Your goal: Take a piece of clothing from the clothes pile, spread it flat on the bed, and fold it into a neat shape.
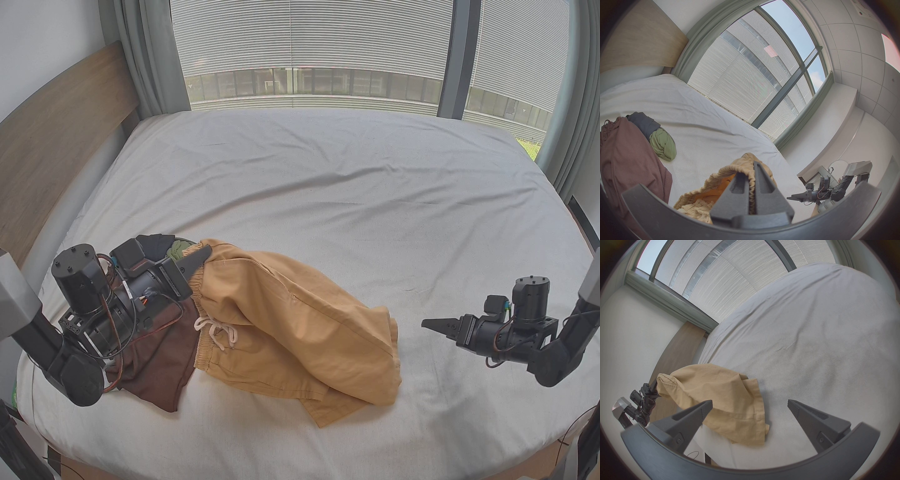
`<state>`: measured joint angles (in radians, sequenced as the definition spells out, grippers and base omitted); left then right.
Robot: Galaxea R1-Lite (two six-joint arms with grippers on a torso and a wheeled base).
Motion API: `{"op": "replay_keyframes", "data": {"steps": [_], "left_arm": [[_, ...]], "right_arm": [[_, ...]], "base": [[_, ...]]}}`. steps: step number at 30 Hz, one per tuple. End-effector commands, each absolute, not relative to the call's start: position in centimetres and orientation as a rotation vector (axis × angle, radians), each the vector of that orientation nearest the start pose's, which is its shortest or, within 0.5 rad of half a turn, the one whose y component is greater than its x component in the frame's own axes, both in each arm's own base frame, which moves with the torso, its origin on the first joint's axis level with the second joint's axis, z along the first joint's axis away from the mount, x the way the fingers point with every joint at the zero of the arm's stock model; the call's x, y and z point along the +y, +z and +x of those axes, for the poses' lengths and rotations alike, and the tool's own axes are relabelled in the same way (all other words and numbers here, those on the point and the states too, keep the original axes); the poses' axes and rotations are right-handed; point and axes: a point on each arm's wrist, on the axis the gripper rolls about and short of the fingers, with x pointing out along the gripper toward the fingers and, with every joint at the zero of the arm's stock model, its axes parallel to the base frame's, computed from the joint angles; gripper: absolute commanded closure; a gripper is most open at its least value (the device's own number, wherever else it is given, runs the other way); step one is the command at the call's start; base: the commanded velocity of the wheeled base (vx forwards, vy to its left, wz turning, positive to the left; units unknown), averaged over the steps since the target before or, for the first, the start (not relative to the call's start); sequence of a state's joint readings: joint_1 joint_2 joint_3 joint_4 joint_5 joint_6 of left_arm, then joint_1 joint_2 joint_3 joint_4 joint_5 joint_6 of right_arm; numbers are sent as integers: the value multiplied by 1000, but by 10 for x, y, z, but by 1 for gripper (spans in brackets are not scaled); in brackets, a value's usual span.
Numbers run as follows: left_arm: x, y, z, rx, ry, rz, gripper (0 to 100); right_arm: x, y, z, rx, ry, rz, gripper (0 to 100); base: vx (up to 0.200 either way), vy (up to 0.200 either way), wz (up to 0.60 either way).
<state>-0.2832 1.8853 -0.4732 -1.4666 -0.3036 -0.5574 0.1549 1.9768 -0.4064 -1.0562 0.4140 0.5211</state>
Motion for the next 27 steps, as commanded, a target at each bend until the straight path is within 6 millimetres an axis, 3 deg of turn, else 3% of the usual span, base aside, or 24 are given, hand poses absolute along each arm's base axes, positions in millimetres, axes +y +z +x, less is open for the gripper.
{"op": "replay_keyframes", "data": {"steps": [1,8,19,27], "left_arm": [[-83,129,287,105,-563,-541,100],[-83,131,289,96,-562,-542,100],[-81,128,291,103,-552,-542,100],[-82,128,291,103,-554,-541,100]], "right_arm": [[75,-5,286,785,414,624,0],[91,-27,289,809,428,687,0],[107,-18,294,771,468,814,0],[109,-25,295,773,485,870,0]], "base": [[0,0,0],[0,0,0],[0,0,0],[0,0,0]]}}
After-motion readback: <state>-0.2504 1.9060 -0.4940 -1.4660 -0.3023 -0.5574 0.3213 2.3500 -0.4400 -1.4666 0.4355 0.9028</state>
